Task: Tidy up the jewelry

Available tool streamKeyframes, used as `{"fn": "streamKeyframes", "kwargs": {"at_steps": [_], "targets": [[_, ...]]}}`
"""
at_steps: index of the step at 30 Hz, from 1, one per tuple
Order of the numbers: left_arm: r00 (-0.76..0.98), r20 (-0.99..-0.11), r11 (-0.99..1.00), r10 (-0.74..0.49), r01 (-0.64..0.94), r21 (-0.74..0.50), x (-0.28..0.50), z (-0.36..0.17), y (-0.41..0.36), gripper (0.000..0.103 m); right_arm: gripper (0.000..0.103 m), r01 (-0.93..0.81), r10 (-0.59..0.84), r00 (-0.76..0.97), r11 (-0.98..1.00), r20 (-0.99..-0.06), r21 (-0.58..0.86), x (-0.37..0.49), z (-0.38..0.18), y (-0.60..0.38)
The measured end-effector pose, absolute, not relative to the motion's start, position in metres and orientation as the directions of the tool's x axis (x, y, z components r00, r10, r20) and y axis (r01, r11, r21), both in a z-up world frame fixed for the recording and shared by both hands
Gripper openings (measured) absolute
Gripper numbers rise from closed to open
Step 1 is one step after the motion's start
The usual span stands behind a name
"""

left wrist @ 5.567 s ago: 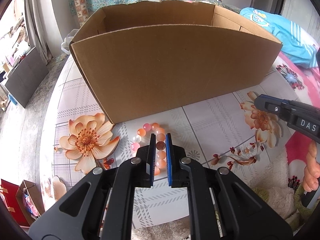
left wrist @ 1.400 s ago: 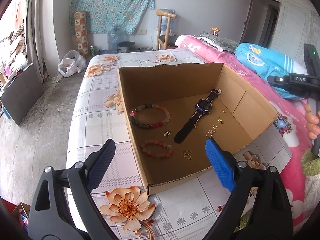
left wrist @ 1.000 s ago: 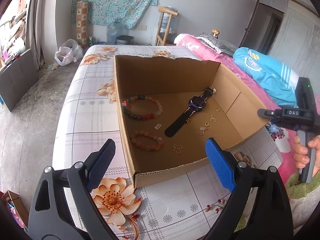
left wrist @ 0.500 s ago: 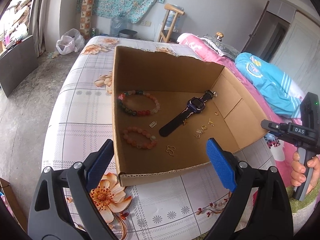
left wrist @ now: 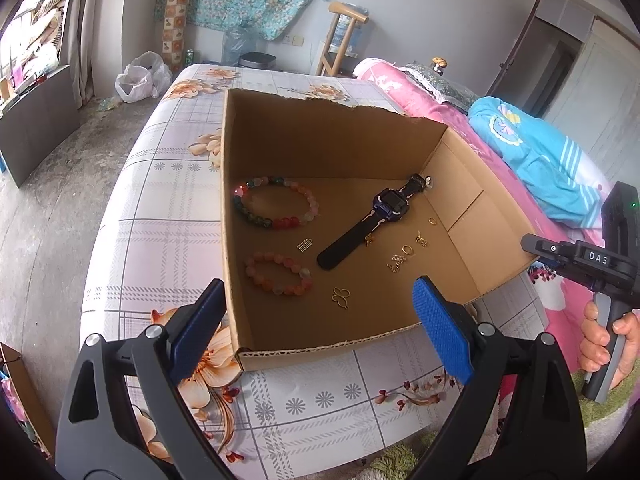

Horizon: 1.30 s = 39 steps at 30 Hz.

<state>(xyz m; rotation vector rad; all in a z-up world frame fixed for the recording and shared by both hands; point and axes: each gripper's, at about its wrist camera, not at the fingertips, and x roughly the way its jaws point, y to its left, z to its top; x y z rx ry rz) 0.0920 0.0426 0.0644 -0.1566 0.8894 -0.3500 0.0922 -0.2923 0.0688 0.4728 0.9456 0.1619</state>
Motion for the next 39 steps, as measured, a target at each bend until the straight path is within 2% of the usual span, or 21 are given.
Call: {"fn": "streamKeyframes", "kwargs": {"at_steps": [5, 10, 12, 17, 23, 26, 29, 34, 39], "targets": [[0.592, -0.717, 0.929, -0.369, 0.242, -0.279, 0.076, 0.066, 0.043, 0.089, 0.037, 0.049, 0.345, 0.595, 0.886, -0.726, 0.461, 0.081, 0.067, -0.296], [0.705, -0.655, 0.961, -0.272, 0.236, -0.144, 0.048, 0.086, 0.039, 0.090, 0.043, 0.048, 0.311, 0.631, 0.898, -0.710, 0.436, 0.068, 0.074, -0.298], [0.729, -0.638, 0.967, -0.249, 0.227, -0.118, 0.040, 0.095, 0.038, 0.091, 0.050, 0.049, 0.273, 0.658, 0.914, -0.702, 0.402, 0.059, 0.081, -0.295], [0.739, -0.627, 0.968, -0.247, 0.219, -0.123, 0.025, 0.108, 0.038, 0.095, 0.073, 0.018, 0.210, 0.720, 0.947, -0.661, 0.321, 0.033, 0.103, -0.279], [0.741, -0.635, 0.972, -0.217, 0.224, -0.071, 0.020, 0.113, 0.022, 0.095, 0.087, 0.012, 0.152, 0.760, 0.969, -0.632, 0.247, 0.015, 0.123, -0.256], [0.731, -0.640, 0.967, -0.237, 0.238, -0.087, 0.018, 0.113, 0.019, 0.095, 0.095, 0.023, 0.107, 0.780, 0.980, -0.617, 0.198, 0.010, 0.130, -0.243], [0.741, -0.633, 0.972, -0.225, 0.217, -0.092, 0.017, 0.115, 0.018, 0.095, 0.096, 0.029, 0.062, 0.799, 0.990, -0.598, 0.140, 0.006, 0.134, -0.231], [0.774, -0.621, 0.992, -0.120, 0.120, -0.042, 0.018, 0.118, 0.017, 0.095, 0.096, 0.070, -0.026, 0.808, 0.996, -0.589, 0.053, 0.004, 0.138, -0.213], [0.718, -0.685, 0.992, -0.123, 0.115, -0.058, 0.026, 0.115, 0.013, 0.095, 0.096, 0.068, -0.019, 0.803, 0.996, -0.595, 0.060, 0.008, 0.140, -0.208]]}}
